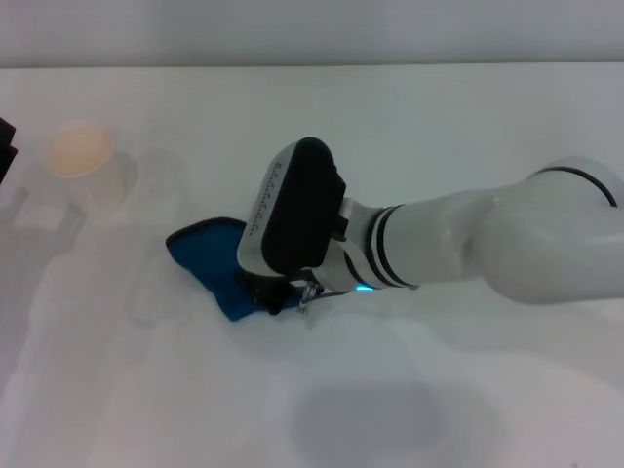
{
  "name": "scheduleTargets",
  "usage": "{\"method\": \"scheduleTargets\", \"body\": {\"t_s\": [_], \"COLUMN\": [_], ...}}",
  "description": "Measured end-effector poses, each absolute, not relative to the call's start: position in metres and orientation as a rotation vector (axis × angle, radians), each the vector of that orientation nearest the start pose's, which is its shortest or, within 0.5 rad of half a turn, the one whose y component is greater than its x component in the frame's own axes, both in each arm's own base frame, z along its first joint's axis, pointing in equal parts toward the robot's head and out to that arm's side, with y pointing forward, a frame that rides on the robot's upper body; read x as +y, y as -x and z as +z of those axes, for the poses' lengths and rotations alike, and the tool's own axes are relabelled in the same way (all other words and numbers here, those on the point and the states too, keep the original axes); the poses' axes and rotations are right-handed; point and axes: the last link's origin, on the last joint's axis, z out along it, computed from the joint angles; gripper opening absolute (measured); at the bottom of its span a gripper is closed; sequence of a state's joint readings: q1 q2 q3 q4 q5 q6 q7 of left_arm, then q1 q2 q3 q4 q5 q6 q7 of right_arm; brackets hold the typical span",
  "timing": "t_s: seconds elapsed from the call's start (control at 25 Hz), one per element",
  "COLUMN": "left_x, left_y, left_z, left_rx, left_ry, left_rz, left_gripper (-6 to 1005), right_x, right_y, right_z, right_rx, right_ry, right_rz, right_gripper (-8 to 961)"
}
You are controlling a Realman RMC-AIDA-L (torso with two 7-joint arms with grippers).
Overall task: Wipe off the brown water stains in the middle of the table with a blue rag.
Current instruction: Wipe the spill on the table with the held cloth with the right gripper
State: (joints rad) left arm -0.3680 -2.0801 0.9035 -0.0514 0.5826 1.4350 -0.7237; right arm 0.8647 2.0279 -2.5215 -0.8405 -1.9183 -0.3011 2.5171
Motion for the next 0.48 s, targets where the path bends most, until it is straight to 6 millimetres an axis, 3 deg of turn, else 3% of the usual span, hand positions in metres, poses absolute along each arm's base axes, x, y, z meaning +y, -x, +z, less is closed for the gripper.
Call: {"method": "scheduleTargets", "body": {"t_s": [0.48], "left_x": [0.280], "left_y": [0.354], "left_z": [0.006], "left_rx": [-0.882], "left_ry": [1.455], "left_rz": [-1.106], "left_gripper": [879], "right_x": [0.372], "right_y": [-0.175], "right_z": [-0.163], "right_rx": [0.246], "right_ry": [2.580], "right_rz": [-0.114], "right_gripper": [81]}}
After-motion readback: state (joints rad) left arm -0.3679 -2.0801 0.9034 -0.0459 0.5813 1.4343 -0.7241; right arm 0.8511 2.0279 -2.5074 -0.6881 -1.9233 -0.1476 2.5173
